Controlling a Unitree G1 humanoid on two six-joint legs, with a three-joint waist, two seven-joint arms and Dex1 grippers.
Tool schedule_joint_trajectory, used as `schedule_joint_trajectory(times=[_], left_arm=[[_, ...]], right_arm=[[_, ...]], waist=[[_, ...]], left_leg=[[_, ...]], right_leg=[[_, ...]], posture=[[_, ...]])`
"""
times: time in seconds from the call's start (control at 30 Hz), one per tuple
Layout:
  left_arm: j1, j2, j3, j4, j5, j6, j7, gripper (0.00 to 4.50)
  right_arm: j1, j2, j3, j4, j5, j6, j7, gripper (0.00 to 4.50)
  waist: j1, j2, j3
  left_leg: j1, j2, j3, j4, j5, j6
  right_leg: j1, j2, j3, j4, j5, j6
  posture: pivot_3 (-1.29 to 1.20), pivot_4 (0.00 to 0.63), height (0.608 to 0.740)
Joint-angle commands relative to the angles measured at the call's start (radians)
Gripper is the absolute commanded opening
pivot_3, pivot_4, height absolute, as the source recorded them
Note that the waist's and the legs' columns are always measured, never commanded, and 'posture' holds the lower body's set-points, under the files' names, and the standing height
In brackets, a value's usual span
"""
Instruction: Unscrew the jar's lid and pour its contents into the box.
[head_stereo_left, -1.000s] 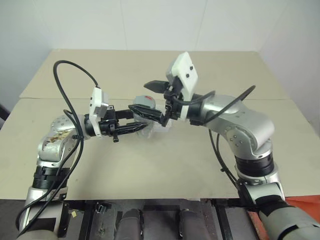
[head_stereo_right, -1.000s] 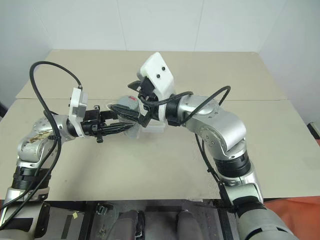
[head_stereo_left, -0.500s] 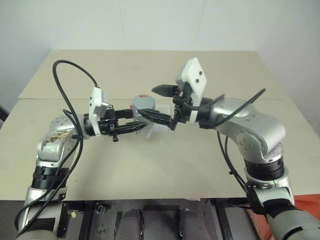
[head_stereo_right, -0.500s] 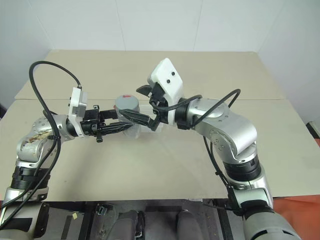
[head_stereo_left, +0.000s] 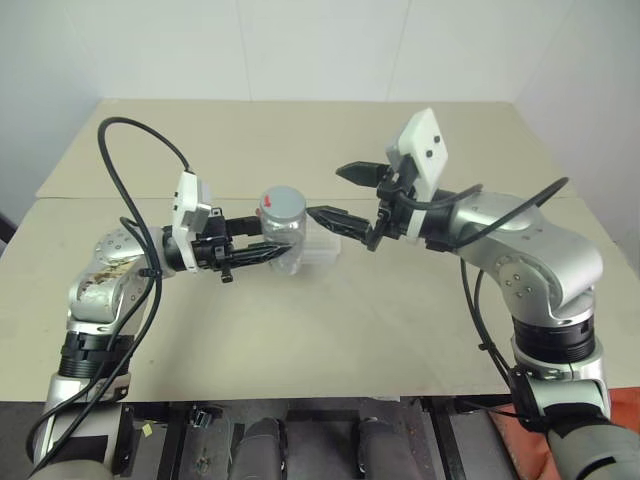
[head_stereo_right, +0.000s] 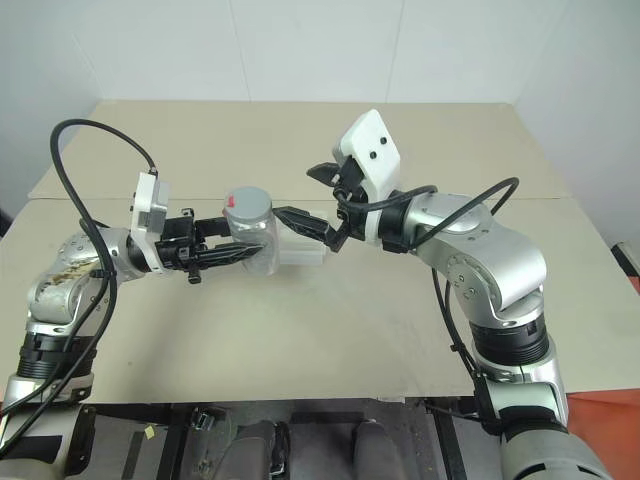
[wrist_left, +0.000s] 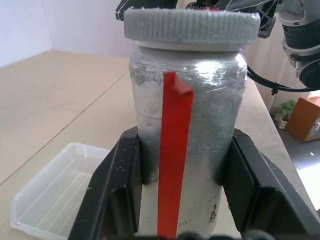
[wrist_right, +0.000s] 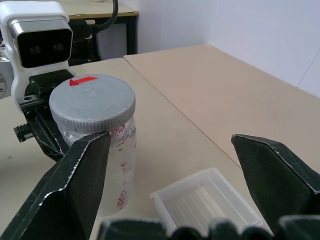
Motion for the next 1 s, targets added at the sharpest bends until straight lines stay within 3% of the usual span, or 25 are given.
schedule_joint_trajectory(times=[0.03,0.13,0.23,0.33,0.7,1.0], left_arm=[[-0.018,0.001,0.012,-0.024,-0.013,-0.019,-0.01,1.87],[-0.018,0.002,0.013,-0.019,-0.01,-0.023,-0.011,1.87],[-0.02,0.004,0.015,-0.013,-0.007,-0.028,-0.013,1.87],[-0.02,0.005,0.016,-0.01,-0.005,-0.03,-0.015,1.87],[-0.011,0.001,0.016,-0.023,-0.009,-0.024,-0.01,1.87],[-0.006,0.003,0.017,-0.03,-0.011,-0.02,-0.009,1.87]], right_arm=[[-0.004,-0.007,-0.028,-0.024,-0.001,-0.01,0.002,4.47],[0.005,-0.03,-0.033,-0.029,0.003,-0.013,0.025,4.47],[0.048,-0.105,-0.061,-0.05,0.046,-0.054,0.156,4.47],[0.063,-0.097,-0.099,-0.058,0.12,-0.077,0.223,4.47],[-0.057,0.084,0.012,0.037,0.072,-0.05,0.112,4.47],[-0.109,0.144,0.068,0.099,0.017,-0.059,0.097,4.47]], waist=[[0.001,0.0,0.0],[0.001,0.0,0.0],[0.008,0.0,0.0],[0.008,0.0,0.0],[-0.001,0.0,0.0],[0.002,0.0,0.0]], left_leg=[[0.0,0.0,0.0,0.0,0.0,0.0],[0.0,0.0,0.0,0.0,0.0,0.0],[0.0,0.0,0.0,0.0,0.0,0.0],[0.0,0.0,0.0,0.0,0.0,0.0],[0.0,0.0,-0.002,0.0,0.0,0.0],[0.0,0.0,0.0,0.0,0.0,0.0]], right_leg=[[0.0,0.0,0.0,0.0,0.0,0.0],[0.0,0.0,0.0,0.0,0.0,0.0],[0.001,0.0,0.0,-0.001,0.0,0.0],[0.001,0.0,0.0,-0.001,0.0,0.0],[0.0,0.0,0.0,0.0,0.0,0.0],[0.0,0.0,0.0,0.0,0.0,0.0]], posture=[[0.0,0.15,0.74],[0.0,0.15,0.74],[0.0,0.15,0.74],[0.0,0.15,0.74],[0.0,0.15,0.74],[0.0,0.15,0.74]])
